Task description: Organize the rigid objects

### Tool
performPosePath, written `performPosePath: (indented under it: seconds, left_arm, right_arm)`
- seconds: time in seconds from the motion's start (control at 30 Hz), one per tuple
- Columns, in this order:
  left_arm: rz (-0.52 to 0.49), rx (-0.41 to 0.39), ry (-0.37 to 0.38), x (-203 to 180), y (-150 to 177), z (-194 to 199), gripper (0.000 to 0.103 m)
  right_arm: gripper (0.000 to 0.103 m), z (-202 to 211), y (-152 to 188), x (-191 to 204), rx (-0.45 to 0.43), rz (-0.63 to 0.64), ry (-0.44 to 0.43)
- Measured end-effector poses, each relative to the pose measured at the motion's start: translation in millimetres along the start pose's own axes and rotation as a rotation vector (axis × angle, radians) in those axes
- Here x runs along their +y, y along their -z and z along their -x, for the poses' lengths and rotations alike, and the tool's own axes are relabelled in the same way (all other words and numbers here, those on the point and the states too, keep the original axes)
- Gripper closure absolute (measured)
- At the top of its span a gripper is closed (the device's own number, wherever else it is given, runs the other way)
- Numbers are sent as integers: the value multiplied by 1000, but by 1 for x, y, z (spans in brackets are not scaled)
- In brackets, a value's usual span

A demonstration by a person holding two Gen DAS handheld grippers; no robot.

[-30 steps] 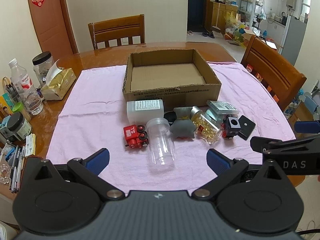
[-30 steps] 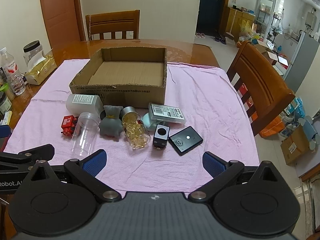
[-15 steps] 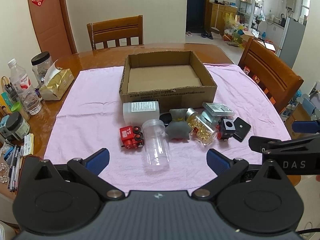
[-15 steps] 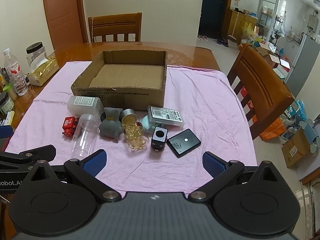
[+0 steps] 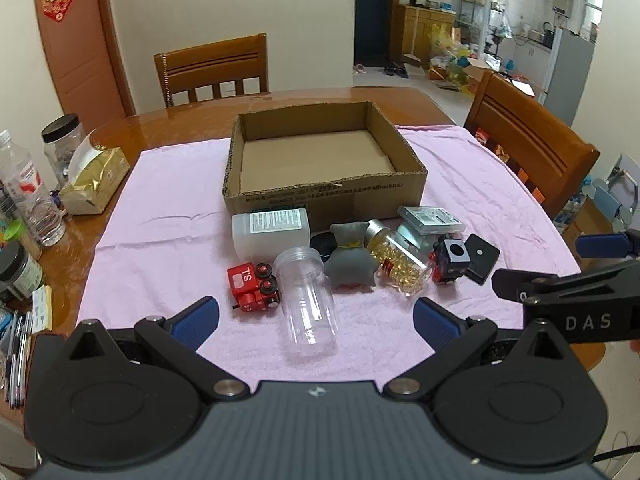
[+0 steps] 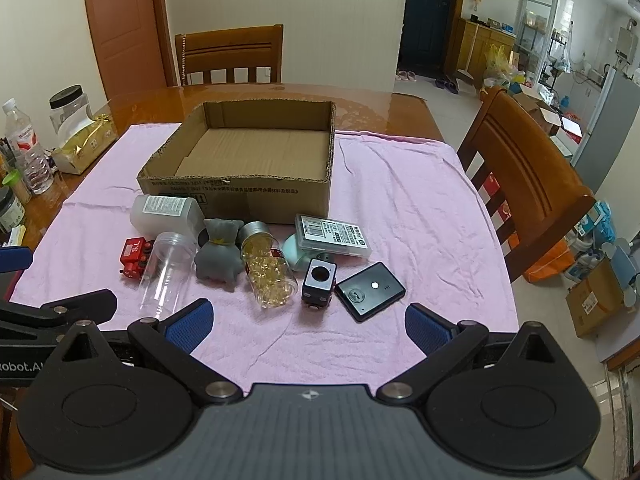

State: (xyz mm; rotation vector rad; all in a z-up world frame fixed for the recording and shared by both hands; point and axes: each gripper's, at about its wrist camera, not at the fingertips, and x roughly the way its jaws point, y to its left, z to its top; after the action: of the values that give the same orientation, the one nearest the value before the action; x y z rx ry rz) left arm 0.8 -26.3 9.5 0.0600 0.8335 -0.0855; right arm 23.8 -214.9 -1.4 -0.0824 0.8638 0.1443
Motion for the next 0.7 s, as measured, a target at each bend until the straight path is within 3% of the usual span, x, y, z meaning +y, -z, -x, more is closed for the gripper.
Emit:
performPosePath:
  seconds: [0.37,0.7]
  left_arm:
    - [2,44,100,23,19,-35,1]
    - [15,75,28,50,26,-67,1]
  right_arm:
    - [0,-31,21,8,33,-29,-21]
    - [0,-60,39,18,115,-41,-28]
